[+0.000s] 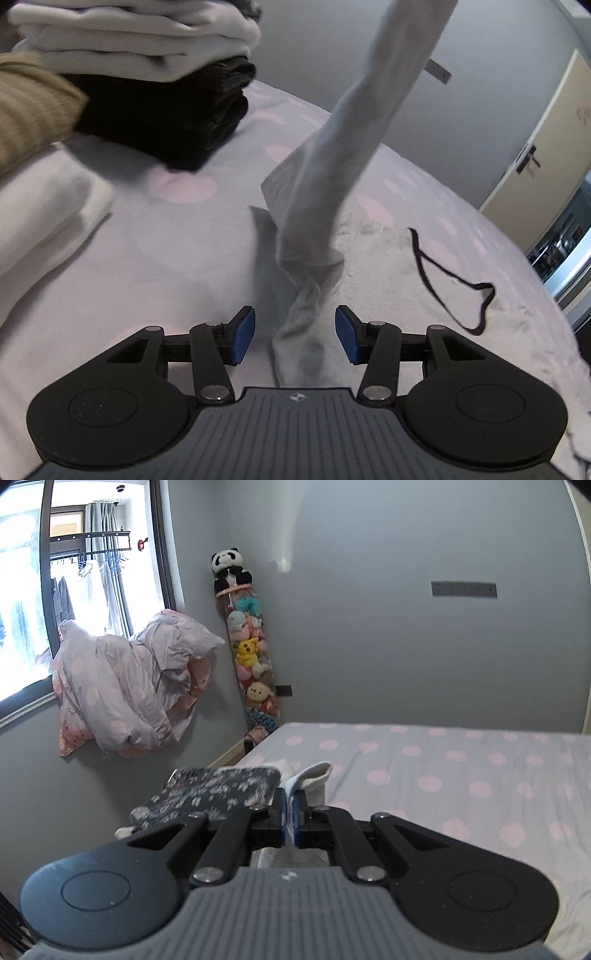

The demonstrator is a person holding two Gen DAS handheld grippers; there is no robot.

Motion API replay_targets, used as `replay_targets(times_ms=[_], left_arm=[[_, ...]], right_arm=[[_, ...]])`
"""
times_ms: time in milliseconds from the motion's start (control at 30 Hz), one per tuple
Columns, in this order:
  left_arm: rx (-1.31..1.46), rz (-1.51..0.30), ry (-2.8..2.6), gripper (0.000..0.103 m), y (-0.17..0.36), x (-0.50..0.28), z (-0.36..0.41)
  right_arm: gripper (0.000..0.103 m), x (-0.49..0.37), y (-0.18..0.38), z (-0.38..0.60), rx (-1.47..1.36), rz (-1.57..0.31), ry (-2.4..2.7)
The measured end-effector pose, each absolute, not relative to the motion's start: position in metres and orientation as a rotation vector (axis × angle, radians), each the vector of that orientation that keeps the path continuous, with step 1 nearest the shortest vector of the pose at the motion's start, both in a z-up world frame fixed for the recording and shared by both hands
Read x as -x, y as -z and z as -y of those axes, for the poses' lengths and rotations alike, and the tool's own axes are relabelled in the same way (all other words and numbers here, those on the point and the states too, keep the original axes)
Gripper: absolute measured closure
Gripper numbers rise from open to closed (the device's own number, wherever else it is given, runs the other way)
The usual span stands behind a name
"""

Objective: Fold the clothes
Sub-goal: 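Grasp the other sleeve with the right gripper and lift it, then lay the sleeve onto the shirt with the right gripper and release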

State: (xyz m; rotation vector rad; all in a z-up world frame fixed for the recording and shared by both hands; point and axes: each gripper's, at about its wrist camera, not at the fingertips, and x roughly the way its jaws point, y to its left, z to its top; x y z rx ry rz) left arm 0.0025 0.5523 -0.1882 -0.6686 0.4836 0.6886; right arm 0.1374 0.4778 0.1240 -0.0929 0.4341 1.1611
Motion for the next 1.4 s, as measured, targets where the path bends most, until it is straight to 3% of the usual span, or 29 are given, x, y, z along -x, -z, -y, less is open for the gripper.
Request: replay_targets(times_ms=[133, 267, 433, 700, 933, 1033, 1100, 1200, 1400], left_arm=[[0.642, -0.505, -0.708, 0.052, 0.196, -0.01, -0.554], [0.63, -0.528, -0.72, 0.064, 0.197, -0.009, -0.555], [0.587, -0.552, -0.735, 0.068, 0.2, -0.013, -0.551], [0.512, -0.586, -0.759, 0.068, 0.198, -0.02, -0.541], [0.463, -0.609, -0.769, 0.067, 0.198, -0.025, -0.537], [0.45, -0.615, -0.772, 0.067, 0.198, -0.027, -0.536], [0.448, -0.617, -0.773, 0.067, 0.198, -0.027, -0.536], [0.447, -0.618, -0.773, 0.067, 0.198, -0.028, -0.536], [0.431, -0.612, -0.774, 0.067, 0.198, -0.027, -0.534]], right_arm=[[0.099, -0.149, -0.13, -0.476, 0.124, -0.385, -1.139], [0.099, -0.18, -0.131, -0.448, 0.108, -0.368, -1.089], [0.099, -0.247, -0.106, -0.382, 0.094, -0.415, -0.941], [0.099, -0.378, 0.054, -0.262, 0.013, -0.779, -0.624], [0.098, -0.413, 0.16, -0.234, -0.035, -0.98, -0.564], [0.088, -0.413, 0.169, -0.235, -0.073, -0.988, -0.56], [0.087, -0.411, 0.167, -0.226, -0.13, -0.977, -0.56], [0.075, -0.405, 0.168, -0.213, -0.2, -0.976, -0.567], [0.074, -0.384, 0.184, -0.205, -0.246, -1.011, -0.583]])
